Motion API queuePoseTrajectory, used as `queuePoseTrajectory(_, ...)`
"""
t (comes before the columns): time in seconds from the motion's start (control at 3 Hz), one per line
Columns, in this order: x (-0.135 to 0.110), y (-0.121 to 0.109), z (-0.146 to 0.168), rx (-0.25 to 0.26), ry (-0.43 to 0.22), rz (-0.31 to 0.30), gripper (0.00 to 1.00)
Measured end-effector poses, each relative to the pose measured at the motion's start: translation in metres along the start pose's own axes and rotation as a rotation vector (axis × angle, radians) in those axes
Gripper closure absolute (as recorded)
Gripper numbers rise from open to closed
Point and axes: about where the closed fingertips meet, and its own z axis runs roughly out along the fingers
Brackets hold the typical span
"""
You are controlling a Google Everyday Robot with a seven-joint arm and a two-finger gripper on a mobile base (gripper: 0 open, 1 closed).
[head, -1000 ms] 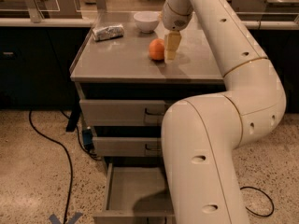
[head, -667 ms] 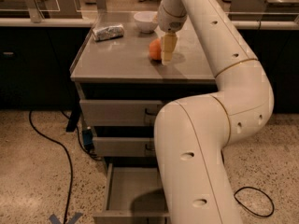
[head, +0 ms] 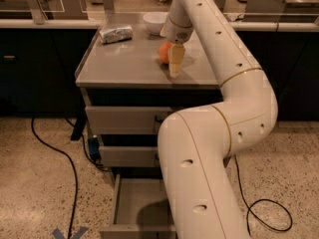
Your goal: Place orange into bottom drawer
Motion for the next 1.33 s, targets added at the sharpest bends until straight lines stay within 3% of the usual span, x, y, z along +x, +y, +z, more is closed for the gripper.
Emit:
queuePoseTrajectory(0.67, -0.0001, 0.0002, 0.0018, -0.002, -0.001, 0.001, 0.04)
queuePoseTrajectory(1.33, -0.0001, 0.0002, 0.0018, -0.002, -0.001, 0.001, 0.45)
